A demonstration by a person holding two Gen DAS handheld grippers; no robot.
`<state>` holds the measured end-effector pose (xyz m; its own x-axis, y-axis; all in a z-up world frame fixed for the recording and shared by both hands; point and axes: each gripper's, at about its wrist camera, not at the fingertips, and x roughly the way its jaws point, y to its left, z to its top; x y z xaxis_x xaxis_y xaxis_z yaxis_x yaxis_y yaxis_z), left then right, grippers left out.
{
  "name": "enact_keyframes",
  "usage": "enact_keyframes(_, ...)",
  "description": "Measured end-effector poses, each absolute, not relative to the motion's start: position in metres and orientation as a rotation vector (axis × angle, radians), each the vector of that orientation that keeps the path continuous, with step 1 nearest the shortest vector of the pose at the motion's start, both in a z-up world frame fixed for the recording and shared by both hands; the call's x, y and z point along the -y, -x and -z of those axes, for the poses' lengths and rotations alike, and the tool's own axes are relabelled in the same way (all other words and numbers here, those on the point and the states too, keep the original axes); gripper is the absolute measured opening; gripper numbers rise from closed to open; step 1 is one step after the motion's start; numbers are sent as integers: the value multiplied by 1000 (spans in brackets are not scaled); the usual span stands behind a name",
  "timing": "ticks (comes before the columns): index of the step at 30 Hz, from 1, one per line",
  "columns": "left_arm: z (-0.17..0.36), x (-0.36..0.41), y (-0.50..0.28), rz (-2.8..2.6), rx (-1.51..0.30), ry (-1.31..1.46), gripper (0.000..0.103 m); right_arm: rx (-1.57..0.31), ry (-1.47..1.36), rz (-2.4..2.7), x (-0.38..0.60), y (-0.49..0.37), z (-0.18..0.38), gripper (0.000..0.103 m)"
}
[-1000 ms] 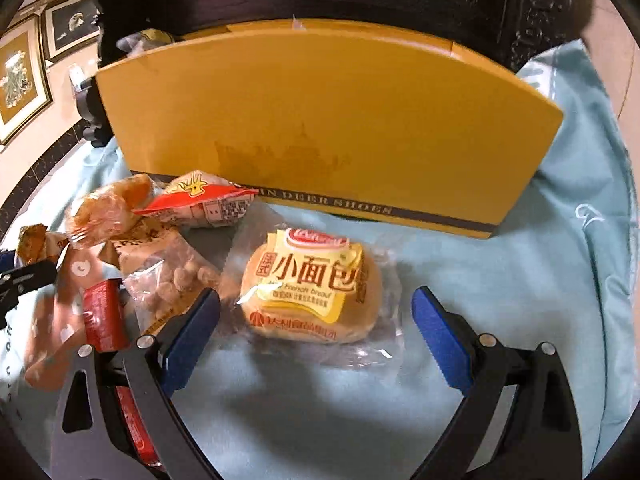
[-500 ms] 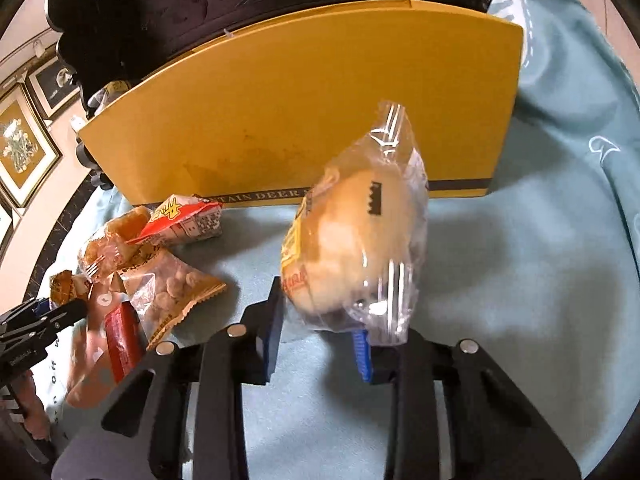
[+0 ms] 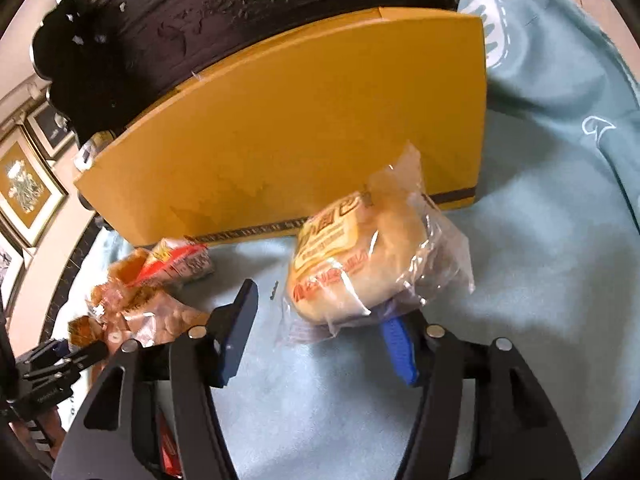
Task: Organize snacks
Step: 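Carry both bags over the yellow box and open both grippers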
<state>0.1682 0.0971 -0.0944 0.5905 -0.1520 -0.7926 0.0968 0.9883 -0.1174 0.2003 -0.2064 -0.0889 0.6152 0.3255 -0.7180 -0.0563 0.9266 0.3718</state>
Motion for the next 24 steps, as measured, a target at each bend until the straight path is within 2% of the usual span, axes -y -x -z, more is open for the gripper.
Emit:
enact_keyframes(1,94,-97,-168,145,-926,64,48,-889,-347,-227,209,-201,87,44)
enact_keyframes(4,95,-98,-168,146,-918,69,46,-914,-330,-237,205,-198,88,35)
enact_keyframes(14,79,-97,-162,149,-879,98,42,-817,-350,-296,209,-171,59,33)
enact_keyframes(24,24,-54,-155,152,-829,9,42,-746,-231,-271,202,-157,18,33)
